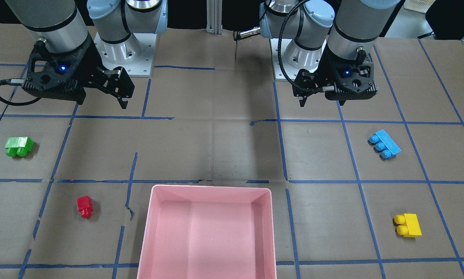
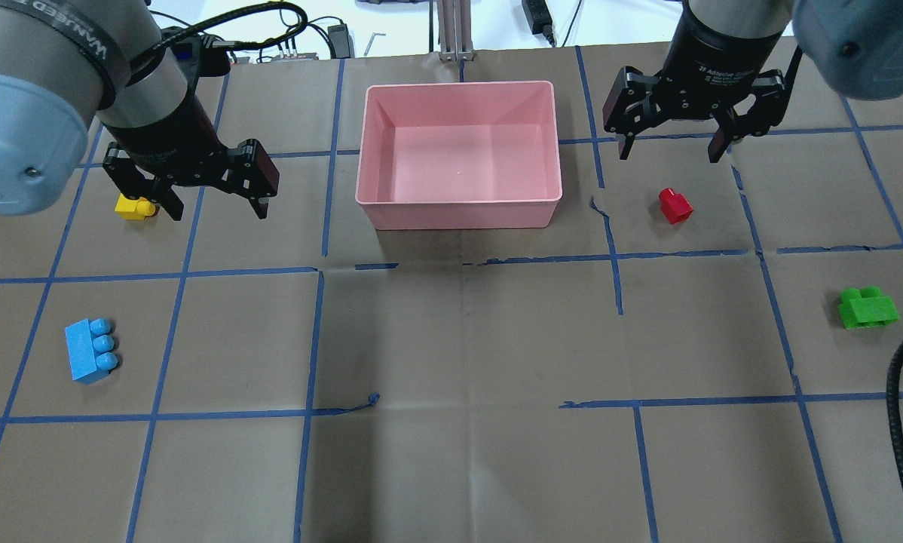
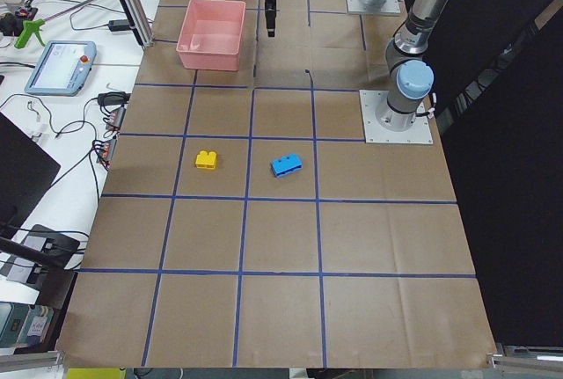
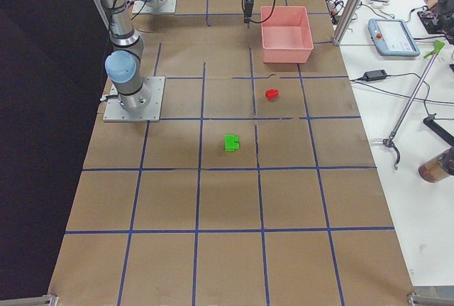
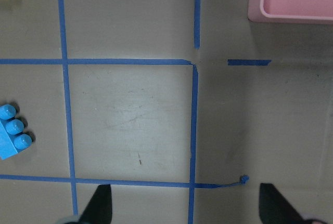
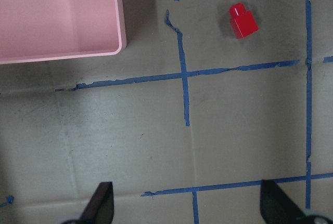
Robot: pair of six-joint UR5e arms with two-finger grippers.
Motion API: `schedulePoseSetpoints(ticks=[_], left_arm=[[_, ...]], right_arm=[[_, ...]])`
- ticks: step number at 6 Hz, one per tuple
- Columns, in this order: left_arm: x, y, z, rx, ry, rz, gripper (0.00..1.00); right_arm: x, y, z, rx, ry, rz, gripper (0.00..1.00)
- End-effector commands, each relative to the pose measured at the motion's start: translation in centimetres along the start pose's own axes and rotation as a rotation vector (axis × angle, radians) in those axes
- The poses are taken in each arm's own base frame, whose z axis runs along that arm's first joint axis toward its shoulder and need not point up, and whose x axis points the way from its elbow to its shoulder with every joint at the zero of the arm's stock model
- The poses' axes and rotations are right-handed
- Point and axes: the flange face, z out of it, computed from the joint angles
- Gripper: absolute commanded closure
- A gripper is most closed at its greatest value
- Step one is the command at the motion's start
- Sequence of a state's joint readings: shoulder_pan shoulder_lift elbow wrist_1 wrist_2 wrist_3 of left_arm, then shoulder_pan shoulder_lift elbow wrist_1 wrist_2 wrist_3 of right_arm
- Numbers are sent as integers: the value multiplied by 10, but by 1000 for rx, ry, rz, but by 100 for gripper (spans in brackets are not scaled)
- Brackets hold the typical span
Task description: Put all blocks into box
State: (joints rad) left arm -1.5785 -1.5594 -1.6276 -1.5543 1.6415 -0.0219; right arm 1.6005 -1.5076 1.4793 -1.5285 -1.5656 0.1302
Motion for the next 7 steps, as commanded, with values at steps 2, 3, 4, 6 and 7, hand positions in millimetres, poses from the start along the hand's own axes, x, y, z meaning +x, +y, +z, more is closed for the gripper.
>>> schedulePoseSetpoints(ticks=[2,3,4,6,7], left_arm=[[-1,3,-3,10,0,1,1],[-2,2,-2,10,0,0,1],[-2,2,-3,13,1,-1,1],[-3,1,0,7,2,-2,1],[-9,-1,1,8,-1,0,1]], right_arm=[[4,2,-2,-1,1,14,0],[4,3,-1,-10,2,16,0],[5,2,-2,-8,0,18,0],[39,-10,-14,20,34,56,0],[64,-18,-14,21,26,33,0]])
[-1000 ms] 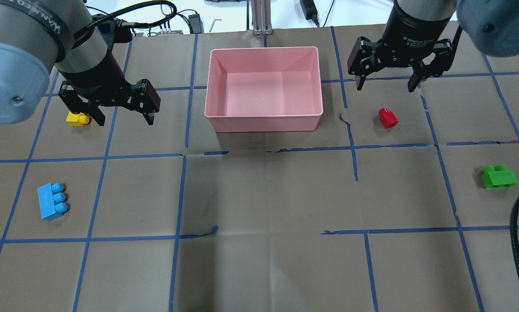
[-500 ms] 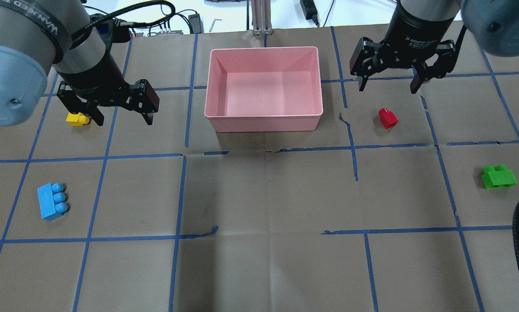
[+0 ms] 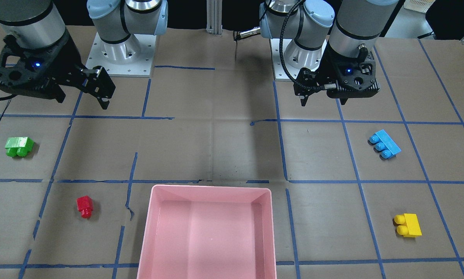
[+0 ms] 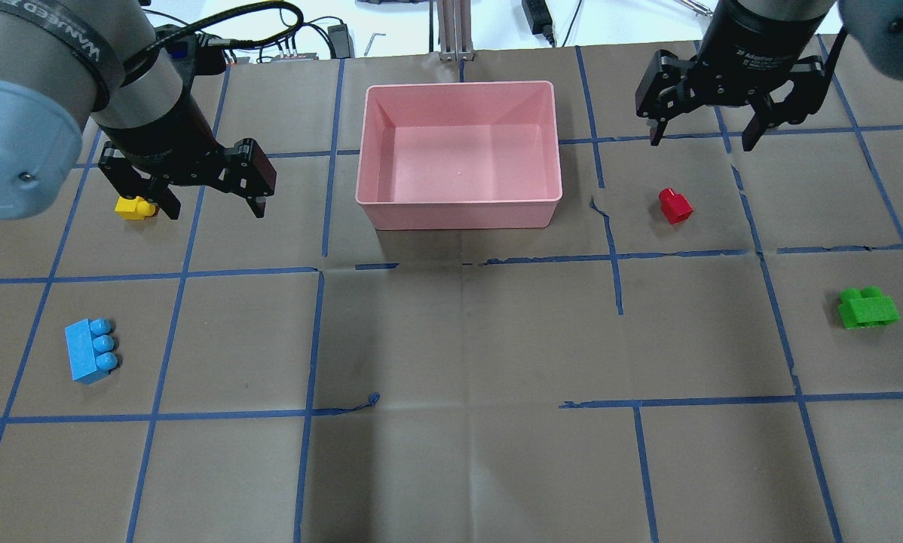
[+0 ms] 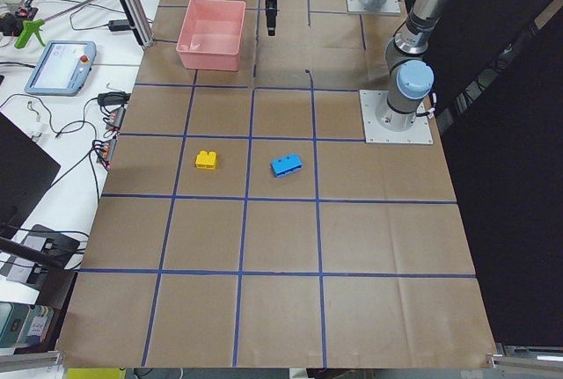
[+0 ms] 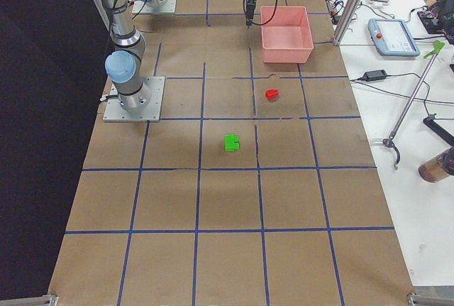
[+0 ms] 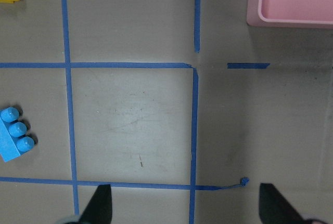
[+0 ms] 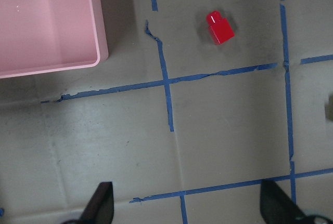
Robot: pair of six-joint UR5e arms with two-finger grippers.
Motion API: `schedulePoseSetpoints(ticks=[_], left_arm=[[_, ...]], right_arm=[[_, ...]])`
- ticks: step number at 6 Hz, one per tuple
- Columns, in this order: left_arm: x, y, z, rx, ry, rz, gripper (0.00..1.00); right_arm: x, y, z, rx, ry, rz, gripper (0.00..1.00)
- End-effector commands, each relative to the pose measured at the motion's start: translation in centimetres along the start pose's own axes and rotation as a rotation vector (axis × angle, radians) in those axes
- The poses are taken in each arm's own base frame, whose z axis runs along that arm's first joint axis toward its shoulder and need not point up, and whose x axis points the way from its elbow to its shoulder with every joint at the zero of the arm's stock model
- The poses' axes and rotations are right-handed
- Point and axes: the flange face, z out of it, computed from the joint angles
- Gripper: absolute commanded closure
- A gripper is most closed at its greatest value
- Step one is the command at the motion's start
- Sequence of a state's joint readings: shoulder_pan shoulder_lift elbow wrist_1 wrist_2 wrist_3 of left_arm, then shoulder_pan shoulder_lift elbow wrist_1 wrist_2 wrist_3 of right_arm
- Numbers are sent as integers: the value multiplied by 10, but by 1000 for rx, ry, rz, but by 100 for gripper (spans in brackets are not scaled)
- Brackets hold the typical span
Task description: Put all blocks into box
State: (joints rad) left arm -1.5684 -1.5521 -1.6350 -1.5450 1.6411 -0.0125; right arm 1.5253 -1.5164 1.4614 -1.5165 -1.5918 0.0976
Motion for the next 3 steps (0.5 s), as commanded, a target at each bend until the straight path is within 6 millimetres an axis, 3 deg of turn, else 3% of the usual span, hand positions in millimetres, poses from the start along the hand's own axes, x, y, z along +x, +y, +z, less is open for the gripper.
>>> schedulePoseSetpoints(ticks=[1,2,3], left_arm=[[-32,-6,0,-5,-12,30,1],[-72,-3,-8,3,-15,-45,1],[-136,-4,-8,3,-12,-83,1]], right_arm=[[65,-21,2,-2,-1,-22,0],[117,-31,10,-10,15,5,0],[170,-36,13,-13,15,66,0]])
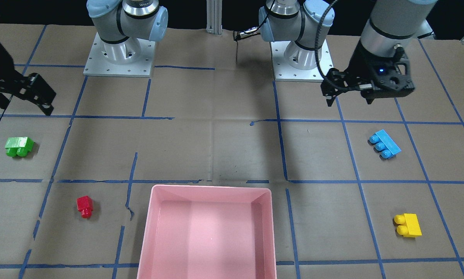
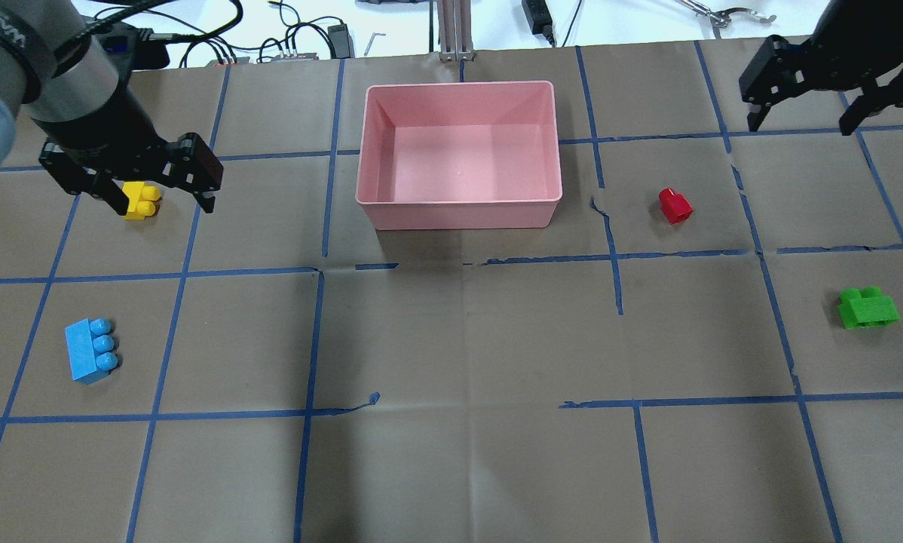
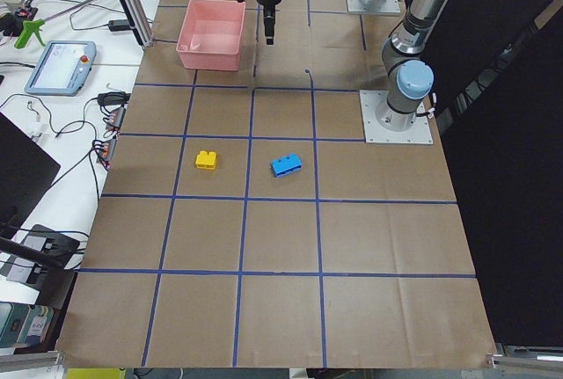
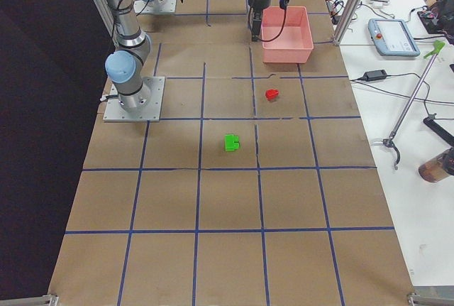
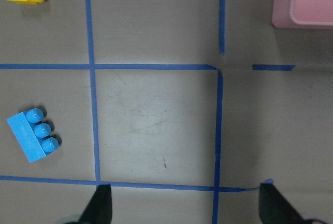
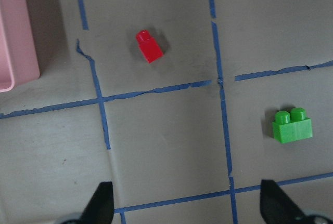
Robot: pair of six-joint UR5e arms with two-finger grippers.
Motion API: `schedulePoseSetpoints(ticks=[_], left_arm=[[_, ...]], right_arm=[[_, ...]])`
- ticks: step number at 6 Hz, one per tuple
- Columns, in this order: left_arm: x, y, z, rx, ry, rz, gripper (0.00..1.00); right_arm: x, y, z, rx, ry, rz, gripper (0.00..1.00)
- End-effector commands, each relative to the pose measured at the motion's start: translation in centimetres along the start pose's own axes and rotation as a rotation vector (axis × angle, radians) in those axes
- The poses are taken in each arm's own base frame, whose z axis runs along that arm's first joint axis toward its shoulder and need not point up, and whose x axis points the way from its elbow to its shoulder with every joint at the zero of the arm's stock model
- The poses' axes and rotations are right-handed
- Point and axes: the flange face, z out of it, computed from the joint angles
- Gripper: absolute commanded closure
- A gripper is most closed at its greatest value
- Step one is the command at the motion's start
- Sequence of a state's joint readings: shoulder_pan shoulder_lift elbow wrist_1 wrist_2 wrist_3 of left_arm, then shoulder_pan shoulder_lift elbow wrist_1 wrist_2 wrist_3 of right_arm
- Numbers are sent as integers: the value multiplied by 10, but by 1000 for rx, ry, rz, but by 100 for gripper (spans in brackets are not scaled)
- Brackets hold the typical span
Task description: Put all blocks into box
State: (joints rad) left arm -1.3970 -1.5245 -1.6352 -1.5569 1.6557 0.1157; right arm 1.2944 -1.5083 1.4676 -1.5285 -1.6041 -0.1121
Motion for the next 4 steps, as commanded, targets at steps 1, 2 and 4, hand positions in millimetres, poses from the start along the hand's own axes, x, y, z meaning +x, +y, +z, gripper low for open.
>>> schedulePoseSetpoints(ticks=[1,2,4], left_arm=[[-124,5,2,-7,11,-116,1],[-196,20,16,-54,32,-171,1],[-277,46,81,-107,75,-231,5]], right_arm=[[108,-9,12,-16,-3,1,0],[168,-13,35,-39,-19,2,0],[230,-11,77,-38,-22,-66,0]])
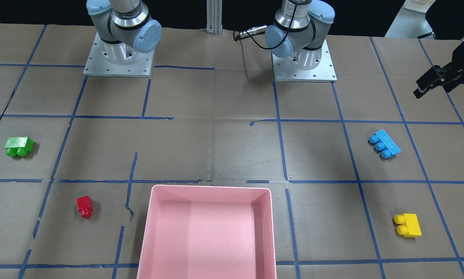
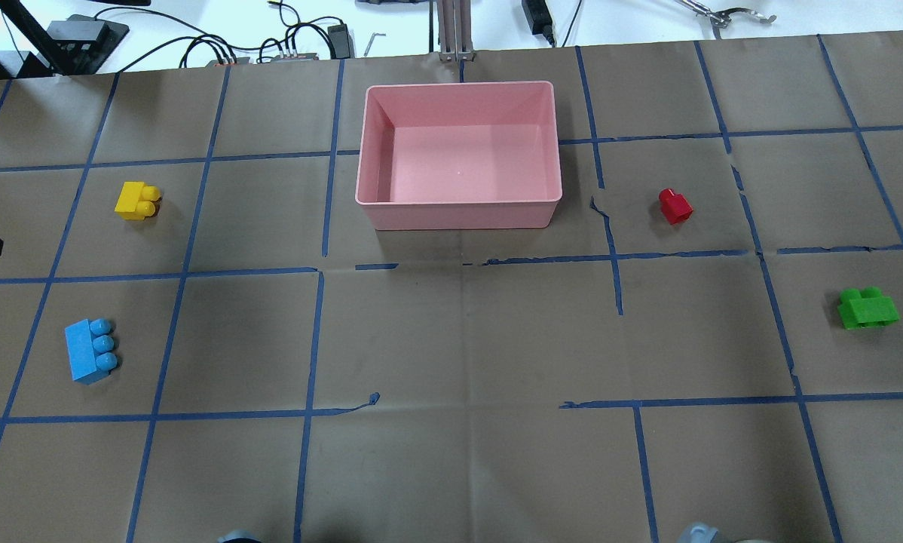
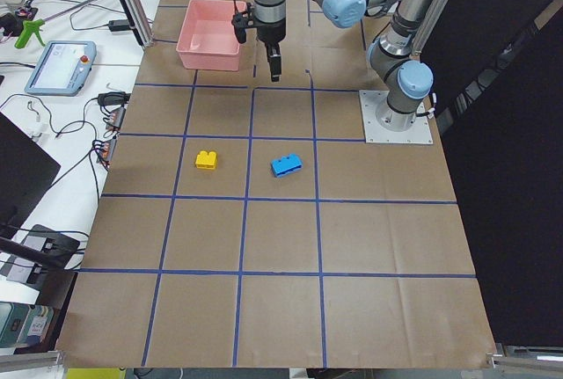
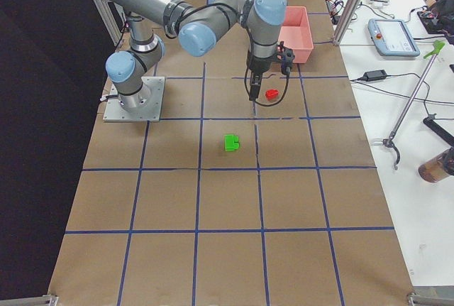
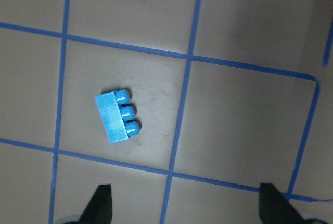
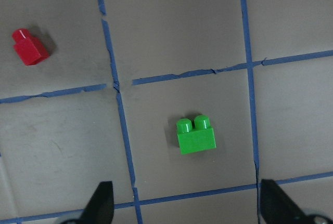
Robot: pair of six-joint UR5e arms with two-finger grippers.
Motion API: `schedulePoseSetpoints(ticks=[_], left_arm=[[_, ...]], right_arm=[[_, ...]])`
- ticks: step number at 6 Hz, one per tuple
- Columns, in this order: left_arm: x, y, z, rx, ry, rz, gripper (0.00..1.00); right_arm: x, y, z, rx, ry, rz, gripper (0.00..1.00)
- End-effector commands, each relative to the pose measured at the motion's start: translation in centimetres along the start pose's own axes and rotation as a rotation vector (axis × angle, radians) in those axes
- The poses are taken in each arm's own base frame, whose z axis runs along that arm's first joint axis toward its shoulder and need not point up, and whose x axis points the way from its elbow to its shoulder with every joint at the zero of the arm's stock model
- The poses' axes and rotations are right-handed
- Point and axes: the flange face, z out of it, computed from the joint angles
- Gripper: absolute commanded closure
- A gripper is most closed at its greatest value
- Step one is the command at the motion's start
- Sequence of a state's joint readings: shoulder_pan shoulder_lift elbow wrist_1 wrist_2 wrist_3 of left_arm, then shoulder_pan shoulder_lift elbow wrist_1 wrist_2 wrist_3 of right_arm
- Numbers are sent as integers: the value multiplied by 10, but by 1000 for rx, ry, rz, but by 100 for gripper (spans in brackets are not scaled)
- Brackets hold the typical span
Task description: Put all blocks into box
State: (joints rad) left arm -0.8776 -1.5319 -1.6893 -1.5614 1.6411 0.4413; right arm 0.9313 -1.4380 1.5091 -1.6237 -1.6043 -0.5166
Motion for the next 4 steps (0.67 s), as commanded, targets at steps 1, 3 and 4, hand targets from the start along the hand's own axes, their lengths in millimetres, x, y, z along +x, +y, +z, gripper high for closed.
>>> schedulePoseSetpoints(ticks=[1,3,4], left_arm=[[-49,-10,62,7,5,-61,5],[-56,-35,130,-27,22,-207,1],[-52,-51,161,-22,104,-227,1]], right_arm=[[29,5,39,-13,-11,-21,0],[31,8,127,-6,-17,-96,0],[29,9,163,-15,-27,-96,0]])
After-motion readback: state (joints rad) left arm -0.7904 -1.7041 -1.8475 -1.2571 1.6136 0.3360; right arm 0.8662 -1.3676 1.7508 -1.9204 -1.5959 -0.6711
